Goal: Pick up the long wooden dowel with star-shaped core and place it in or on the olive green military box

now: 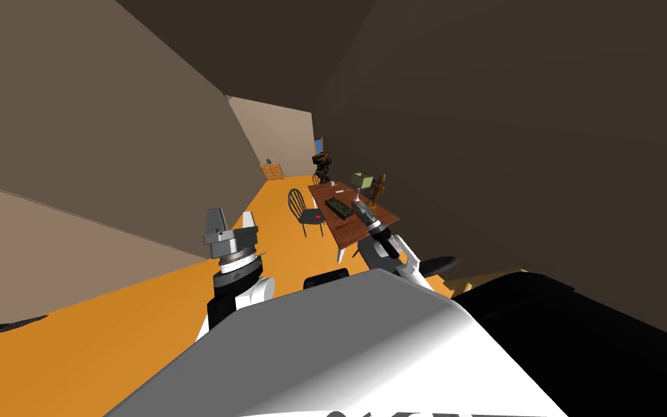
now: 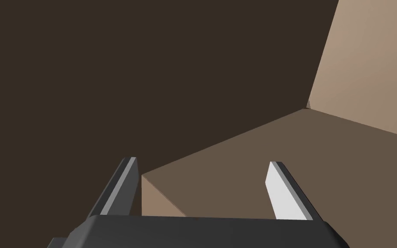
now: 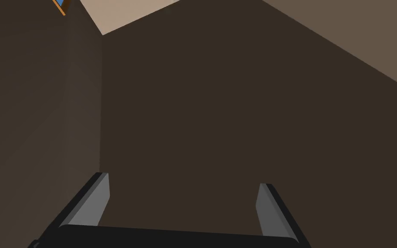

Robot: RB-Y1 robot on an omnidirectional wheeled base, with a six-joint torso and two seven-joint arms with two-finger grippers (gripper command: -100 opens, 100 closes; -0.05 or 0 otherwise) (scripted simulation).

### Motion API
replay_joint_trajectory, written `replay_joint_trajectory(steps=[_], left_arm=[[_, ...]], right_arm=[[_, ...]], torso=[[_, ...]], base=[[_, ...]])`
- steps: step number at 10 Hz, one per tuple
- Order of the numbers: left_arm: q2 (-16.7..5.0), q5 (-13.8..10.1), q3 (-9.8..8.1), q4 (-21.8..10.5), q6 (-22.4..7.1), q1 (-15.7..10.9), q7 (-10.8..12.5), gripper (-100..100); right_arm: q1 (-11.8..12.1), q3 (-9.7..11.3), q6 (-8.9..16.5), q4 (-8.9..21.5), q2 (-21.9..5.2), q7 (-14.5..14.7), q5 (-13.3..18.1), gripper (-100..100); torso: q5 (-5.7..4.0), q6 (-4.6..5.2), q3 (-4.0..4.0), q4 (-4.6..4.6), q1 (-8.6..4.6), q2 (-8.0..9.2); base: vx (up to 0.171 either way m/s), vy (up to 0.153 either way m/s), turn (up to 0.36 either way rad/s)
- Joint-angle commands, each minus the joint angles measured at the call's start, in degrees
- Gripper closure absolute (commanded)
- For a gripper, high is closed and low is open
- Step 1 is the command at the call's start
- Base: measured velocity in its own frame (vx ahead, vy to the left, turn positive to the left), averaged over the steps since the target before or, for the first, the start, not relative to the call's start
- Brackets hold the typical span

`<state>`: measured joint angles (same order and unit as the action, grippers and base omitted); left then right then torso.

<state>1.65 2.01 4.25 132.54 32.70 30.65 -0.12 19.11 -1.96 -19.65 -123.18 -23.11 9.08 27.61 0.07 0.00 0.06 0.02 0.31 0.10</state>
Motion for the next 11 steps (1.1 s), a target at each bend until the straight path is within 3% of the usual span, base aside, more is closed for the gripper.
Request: replay_joint_trajectory(steps=[1,6,7,9,10,11], left_arm=[[0.0,0.0,0.00,0.0,0.0,0.0,0.0,0],[0.0,0.0,0.00,0.0,0.0,0.0,0.0,0],[0.0,0.0,0.00,0.0,0.0,0.0,0.0,0],[0.0,0.0,-0.01,0.0,0.0,0.0,0.0,0],[0.0,0.0,0.00,0.0,0.0,0.0,0.0,0],[0.0,0.0,-0.01,0.0,0.0,0.0,0.0,0]], right_arm=[[-0.5,0.7,-0.3,1.8,-0.7,1.4,1.9,-100],[-2.7,4.8,0.2,10.6,-9.2,6.9,9.9,-100],[-2.7,4.8,0.2,11.1,-9.9,6.9,10.0,-100],[-3.6,7.5,0.1,15.7,-13.8,9.8,13.6,-100],[-3.6,7.5,0.1,16.3,-14.7,9.8,13.6,-100],[-3.9,9.0,0.0,19.0,-16.6,11.2,15.2,-100]], torso=[[0.00,0.00,0.00,0.00,0.00,0.00],[-0.02,0.01,-0.05,-0.02,-0.07,-0.09],[-0.01,-0.02,-0.09,-0.03,-0.05,-0.16],[-0.04,0.01,-0.08,-0.03,-0.17,-0.13],[-0.03,-0.01,-0.12,-0.05,-0.13,-0.21],[-0.03,0.05,-0.12,-0.04,-0.18,-0.20]], base=[[-0.014,0.061,0.056],[0.002,0.075,0.168],[0.022,0.046,0.095],[0.026,0.053,0.211],[0.043,0.041,0.098],[0.045,0.046,0.145]])
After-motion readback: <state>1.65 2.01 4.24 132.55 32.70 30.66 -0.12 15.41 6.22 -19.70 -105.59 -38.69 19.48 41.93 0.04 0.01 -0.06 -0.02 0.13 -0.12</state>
